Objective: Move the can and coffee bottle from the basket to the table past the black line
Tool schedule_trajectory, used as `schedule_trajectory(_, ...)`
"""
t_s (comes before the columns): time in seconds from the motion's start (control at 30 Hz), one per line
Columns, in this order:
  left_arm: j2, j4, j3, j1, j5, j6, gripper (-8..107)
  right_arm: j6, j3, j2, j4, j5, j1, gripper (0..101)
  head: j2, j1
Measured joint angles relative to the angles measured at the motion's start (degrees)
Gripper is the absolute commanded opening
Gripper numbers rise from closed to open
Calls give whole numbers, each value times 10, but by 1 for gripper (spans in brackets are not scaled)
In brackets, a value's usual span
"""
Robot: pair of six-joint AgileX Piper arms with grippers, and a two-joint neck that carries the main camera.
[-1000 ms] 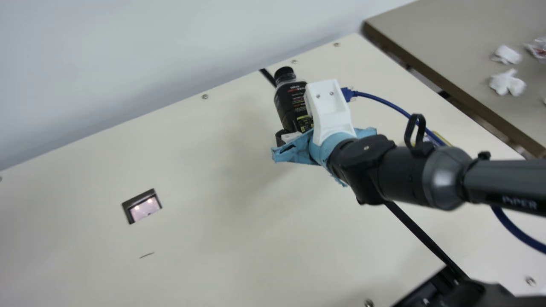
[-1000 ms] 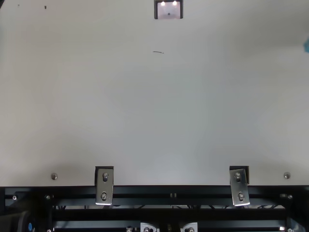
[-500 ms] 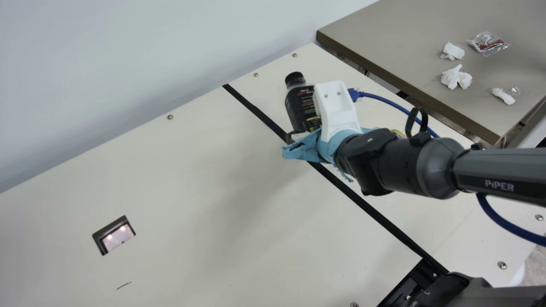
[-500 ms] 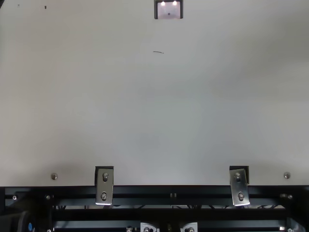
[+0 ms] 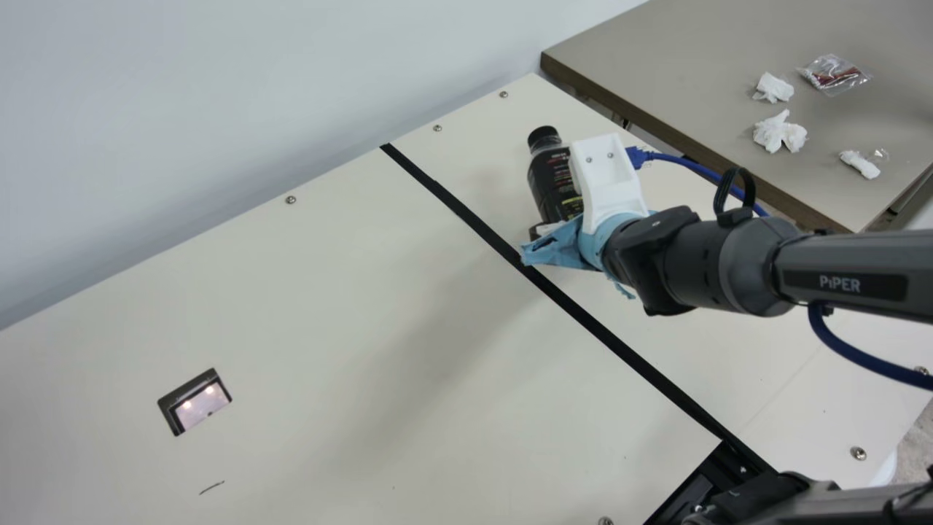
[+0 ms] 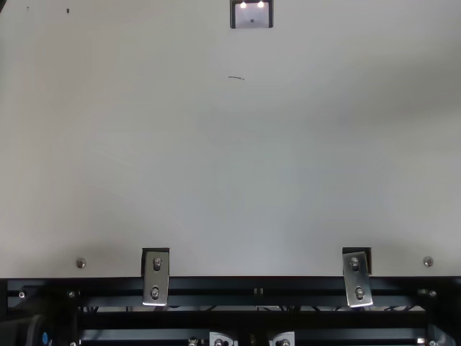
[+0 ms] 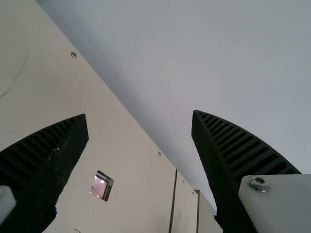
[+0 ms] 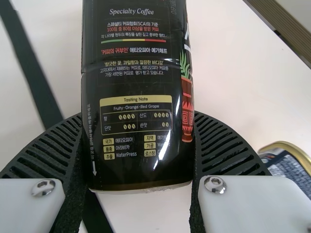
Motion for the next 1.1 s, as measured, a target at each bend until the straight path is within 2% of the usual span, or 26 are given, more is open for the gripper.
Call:
schedule_trajectory(0.57, 0, 0, 0, 0, 0, 0, 90, -34, -1, 32, -3, 9, -47, 0, 3, 3)
schedule_trajectory(0.6, 0, 0, 0, 0, 0, 0, 90, -34, -1, 33, -5, 10, -47, 15, 3, 3)
schedule_trajectory(0.63, 0, 0, 0, 0, 0, 0, 90, -34, -1, 34, -6, 10, -48, 47, 3, 0)
schedule_trajectory(0.67, 0, 0, 0, 0, 0, 0, 90, -34, -1, 34, -6, 10, -49, 101, 3, 0)
schedule_trajectory(0.87, 0, 0, 0, 0, 0, 0, 90, -32, 2, 24, -6, -2, -51, 101, 3, 0)
schedule_trajectory(1.1, 0, 0, 0, 0, 0, 0, 90, -59, 2, -25, 19, -21, -33, 101, 0, 0)
